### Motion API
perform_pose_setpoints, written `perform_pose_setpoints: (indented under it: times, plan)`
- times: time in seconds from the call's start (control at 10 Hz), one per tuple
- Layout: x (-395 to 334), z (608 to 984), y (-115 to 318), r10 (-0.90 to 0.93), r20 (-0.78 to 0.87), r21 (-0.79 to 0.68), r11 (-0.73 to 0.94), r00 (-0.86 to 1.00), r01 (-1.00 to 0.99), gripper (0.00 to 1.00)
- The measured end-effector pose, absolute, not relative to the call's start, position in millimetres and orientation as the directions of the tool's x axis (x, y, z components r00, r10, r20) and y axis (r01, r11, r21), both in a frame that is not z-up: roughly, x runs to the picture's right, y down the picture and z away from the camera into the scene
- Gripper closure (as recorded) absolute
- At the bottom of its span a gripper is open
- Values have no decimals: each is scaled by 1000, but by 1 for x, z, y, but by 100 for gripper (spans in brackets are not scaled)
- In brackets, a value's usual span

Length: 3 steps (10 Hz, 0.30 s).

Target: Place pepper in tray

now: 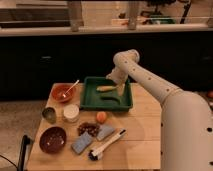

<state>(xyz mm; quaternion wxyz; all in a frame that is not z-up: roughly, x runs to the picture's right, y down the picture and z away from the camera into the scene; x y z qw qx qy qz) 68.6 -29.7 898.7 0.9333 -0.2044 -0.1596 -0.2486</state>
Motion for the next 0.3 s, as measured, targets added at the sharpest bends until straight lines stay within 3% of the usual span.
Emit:
perform_pose_setpoints:
  times: [0.3]
  plan:
    - [77, 897, -32, -397, 397, -308, 792, 828, 527, 20]
